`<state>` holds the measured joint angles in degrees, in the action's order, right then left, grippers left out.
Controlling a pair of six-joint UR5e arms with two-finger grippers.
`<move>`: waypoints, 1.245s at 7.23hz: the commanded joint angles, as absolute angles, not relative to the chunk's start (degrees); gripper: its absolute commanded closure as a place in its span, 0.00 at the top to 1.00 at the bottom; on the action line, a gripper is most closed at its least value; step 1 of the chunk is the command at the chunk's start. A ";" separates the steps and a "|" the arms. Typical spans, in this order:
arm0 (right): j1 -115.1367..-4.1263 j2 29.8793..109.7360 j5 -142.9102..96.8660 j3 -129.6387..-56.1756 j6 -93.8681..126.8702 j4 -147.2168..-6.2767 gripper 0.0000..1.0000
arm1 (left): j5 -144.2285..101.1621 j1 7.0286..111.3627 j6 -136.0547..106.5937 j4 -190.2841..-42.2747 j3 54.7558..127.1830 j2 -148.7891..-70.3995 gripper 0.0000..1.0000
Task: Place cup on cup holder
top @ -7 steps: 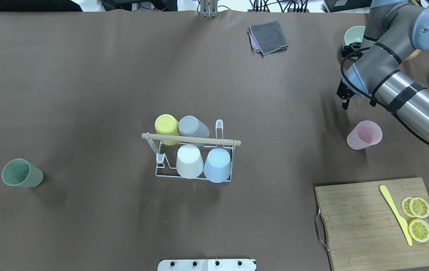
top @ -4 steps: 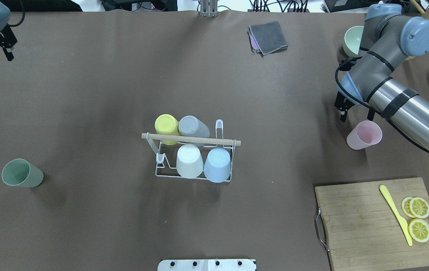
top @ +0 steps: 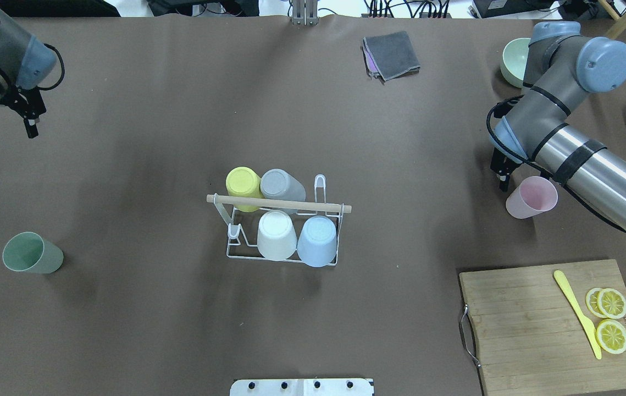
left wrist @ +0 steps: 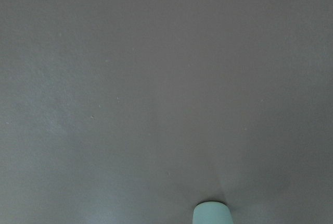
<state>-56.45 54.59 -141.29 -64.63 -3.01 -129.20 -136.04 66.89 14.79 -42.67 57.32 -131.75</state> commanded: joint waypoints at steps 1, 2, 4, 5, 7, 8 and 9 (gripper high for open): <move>-55.99 54.58 -141.42 -62.68 -3.60 -129.99 0.91 | -136.40 64.78 16.70 -38.69 54.58 -131.84 0.98; -55.81 54.58 -141.42 -62.58 -3.69 -130.51 0.91 | -139.10 62.34 18.09 -37.37 54.15 -130.88 0.97; -55.81 54.41 -141.50 -62.58 -3.87 -130.69 0.90 | -141.15 59.33 25.19 -31.23 51.08 -131.48 0.97; -55.64 54.49 -141.50 -62.49 -3.87 -130.69 0.89 | -141.15 58.89 25.40 -30.24 50.98 -131.48 0.97; -55.28 54.49 -142.38 -61.62 -4.39 -130.78 0.86 | -140.89 58.19 28.46 -26.66 50.89 -131.31 0.97; -55.11 54.41 -142.64 -61.52 -4.31 -130.87 0.79 | -140.89 57.66 29.61 -25.59 50.80 -131.31 0.97; -55.02 54.32 -143.43 -61.52 -4.39 -132.09 0.70 | -140.80 57.05 29.71 -24.79 50.80 -131.31 0.97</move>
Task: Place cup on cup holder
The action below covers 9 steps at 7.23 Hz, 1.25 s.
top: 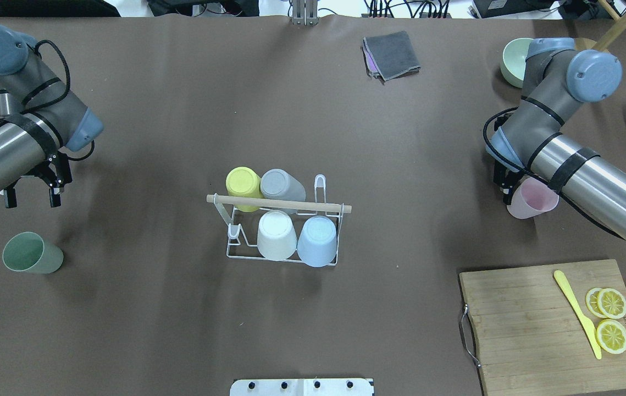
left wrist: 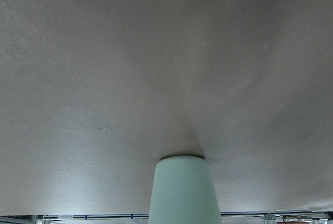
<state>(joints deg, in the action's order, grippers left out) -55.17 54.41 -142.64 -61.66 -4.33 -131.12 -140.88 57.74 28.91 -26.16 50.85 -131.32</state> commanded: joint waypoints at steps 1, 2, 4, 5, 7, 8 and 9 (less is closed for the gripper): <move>-55.02 54.23 -143.70 -61.52 -4.39 -132.36 0.55 | -140.89 55.91 29.71 -24.70 50.71 -130.96 0.97; -55.02 54.14 -143.96 -61.52 -4.39 -132.36 0.42 | -140.89 55.46 29.79 -24.70 50.80 -130.44 0.97; -55.28 54.05 -144.67 -61.70 -4.39 -132.36 0.31 | -140.89 54.85 31.11 -23.65 50.71 -129.73 0.97; -56.94 53.79 -144.67 -62.57 -4.74 -132.36 0.33 | -140.89 54.93 33.64 -20.86 50.71 -129.64 0.97; -60.98 53.26 -144.67 -65.29 -8.95 -132.36 0.33 | -140.89 54.93 34.80 -19.16 50.71 -129.64 0.97; -62.39 53.44 -144.67 -67.56 -10.10 -132.02 0.33 | -140.89 54.84 34.80 -18.90 50.71 -129.55 0.97; -62.75 53.87 -146.50 -69.07 -13.41 -131.58 0.33 | -141.15 54.84 34.89 -18.98 50.63 -129.55 0.97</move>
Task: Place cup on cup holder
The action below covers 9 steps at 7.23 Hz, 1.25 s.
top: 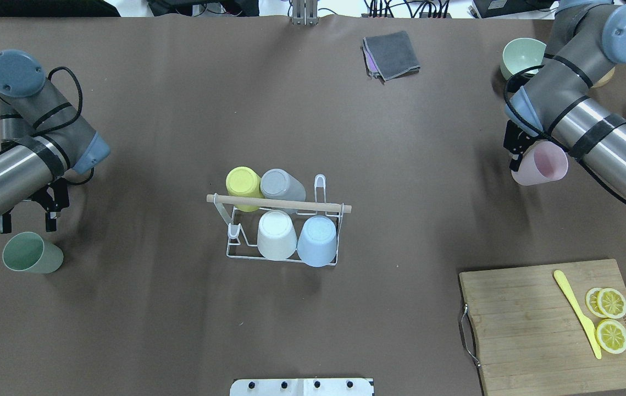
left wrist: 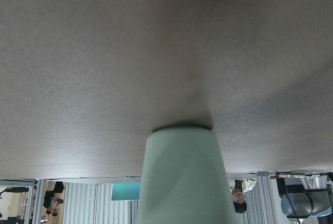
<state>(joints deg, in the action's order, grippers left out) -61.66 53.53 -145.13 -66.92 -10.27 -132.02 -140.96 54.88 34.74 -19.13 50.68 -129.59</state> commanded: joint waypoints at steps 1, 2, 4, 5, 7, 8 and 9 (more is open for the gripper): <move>-63.89 54.14 -151.30 -69.95 -17.28 -131.49 0.32 | -141.33 54.32 34.81 -18.98 50.63 -129.46 0.97; -64.07 54.23 -159.00 -70.13 -21.40 -131.48 0.32 | -141.76 53.88 34.80 -19.07 50.63 -129.29 0.97; -64.16 54.40 -167.94 -71.01 -28.43 -124.85 0.27 | -142.91 53.26 34.80 -19.07 50.63 -128.33 0.97; -64.16 54.75 -172.74 -71.02 -29.09 -123.67 0.27 | -142.91 52.91 34.89 -19.07 50.63 -127.80 0.97; -65.47 56.85 -181.72 -72.50 -29.09 -117.10 0.27 | -142.91 52.56 34.89 -19.07 50.63 -126.74 0.91; -65.48 57.47 -186.54 -72.60 -29.27 -113.50 0.27 | -142.91 52.47 34.89 -18.81 50.63 -126.74 0.67; -65.48 57.92 -189.98 -72.60 -32.14 -110.68 0.27 | -142.91 52.47 34.81 -18.29 50.63 -126.74 0.41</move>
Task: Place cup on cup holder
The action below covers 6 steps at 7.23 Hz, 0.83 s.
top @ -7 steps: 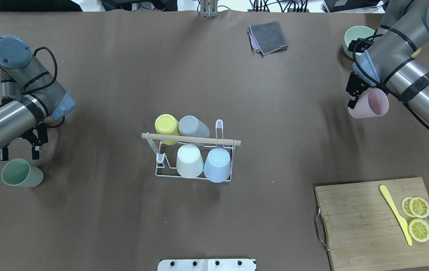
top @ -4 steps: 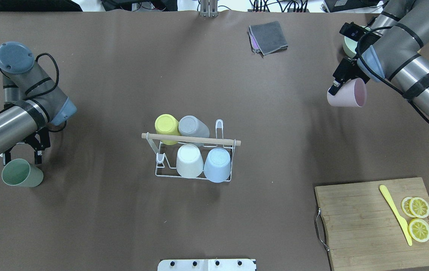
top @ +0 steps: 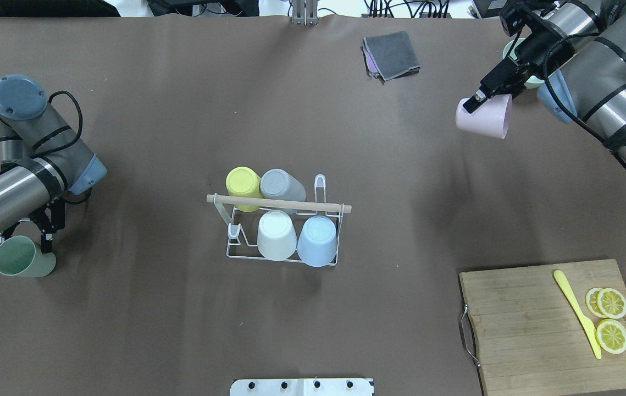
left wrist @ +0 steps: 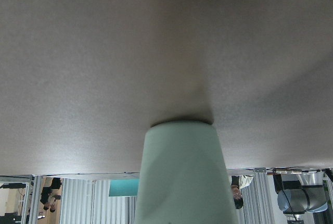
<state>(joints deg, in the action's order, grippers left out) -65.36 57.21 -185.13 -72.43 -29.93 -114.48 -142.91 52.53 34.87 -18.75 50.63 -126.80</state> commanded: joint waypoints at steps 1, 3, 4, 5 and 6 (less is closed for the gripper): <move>-65.48 58.62 -194.89 -72.60 -39.13 -110.22 0.27 | -143.00 52.47 34.80 -16.11 50.89 -127.17 0.00; -64.87 59.50 -201.42 -72.51 -51.45 -110.21 0.27 | -142.82 54.21 34.98 -15.91 52.63 -127.18 0.00; -64.43 59.68 -205.62 -72.34 -59.07 -110.30 0.27 | -142.91 57.88 34.89 -15.91 55.43 -127.18 0.00; -64.42 59.94 -210.88 -72.33 -66.72 -110.22 0.27 | -143.26 61.40 34.63 -15.82 59.81 -127.18 0.00; -64.42 60.20 -215.03 -71.90 -75.58 -110.30 0.27 | -146.92 64.31 34.45 -16.34 63.42 -127.18 0.00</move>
